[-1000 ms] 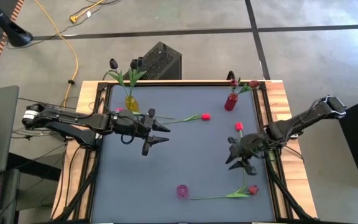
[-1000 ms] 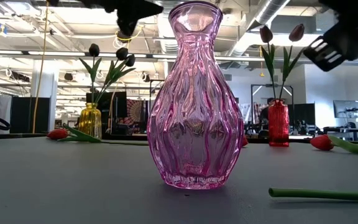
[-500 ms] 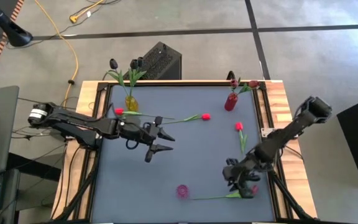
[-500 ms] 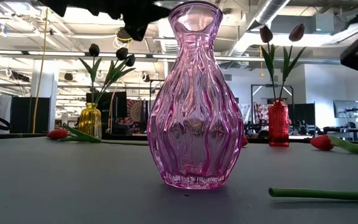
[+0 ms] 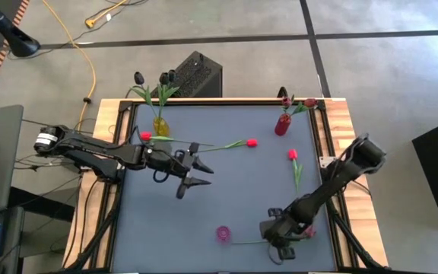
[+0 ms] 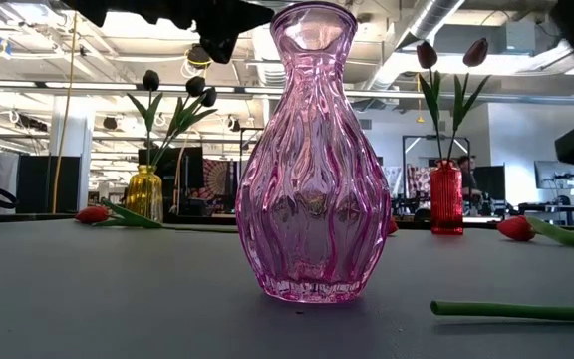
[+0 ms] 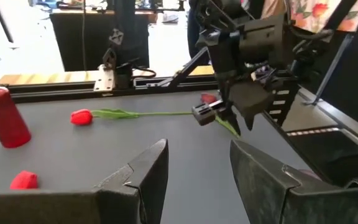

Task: Sort flowers into vase by color
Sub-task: Put the purple flower into the red vase

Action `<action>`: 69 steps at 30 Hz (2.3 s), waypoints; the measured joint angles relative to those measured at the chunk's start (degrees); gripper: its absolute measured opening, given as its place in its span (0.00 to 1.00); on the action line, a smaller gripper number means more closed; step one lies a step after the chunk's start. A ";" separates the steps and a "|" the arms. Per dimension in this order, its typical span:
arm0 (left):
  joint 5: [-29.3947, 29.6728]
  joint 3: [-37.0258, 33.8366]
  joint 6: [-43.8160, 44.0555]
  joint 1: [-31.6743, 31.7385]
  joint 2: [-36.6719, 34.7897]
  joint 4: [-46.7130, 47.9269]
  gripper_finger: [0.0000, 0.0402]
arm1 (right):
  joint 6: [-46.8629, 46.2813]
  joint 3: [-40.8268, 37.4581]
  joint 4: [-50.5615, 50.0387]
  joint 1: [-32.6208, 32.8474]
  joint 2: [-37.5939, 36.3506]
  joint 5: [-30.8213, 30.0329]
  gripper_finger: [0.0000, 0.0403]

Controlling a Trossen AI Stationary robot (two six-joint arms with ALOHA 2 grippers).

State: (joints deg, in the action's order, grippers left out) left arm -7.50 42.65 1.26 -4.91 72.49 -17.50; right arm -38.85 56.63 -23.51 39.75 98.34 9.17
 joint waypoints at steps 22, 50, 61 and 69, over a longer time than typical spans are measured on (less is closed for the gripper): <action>-1.45 0.00 -1.93 0.00 0.00 1.24 0.40 | -10.15 7.93 -10.38 3.41 7.79 -2.61 0.36; -1.43 0.00 -2.34 0.00 0.00 3.61 0.40 | -8.35 14.57 -17.99 7.63 11.62 -14.72 0.04; -1.43 0.00 -0.77 0.00 0.00 3.58 0.40 | -3.28 22.34 -42.10 4.35 6.42 -16.70 0.04; -1.01 0.00 5.90 0.00 0.00 3.51 0.40 | -3.02 23.03 -50.97 4.82 1.46 -31.36 0.04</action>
State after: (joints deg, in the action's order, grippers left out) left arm -8.51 42.65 7.16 -4.91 72.49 -13.98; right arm -41.87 79.66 -74.49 44.57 99.80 -22.19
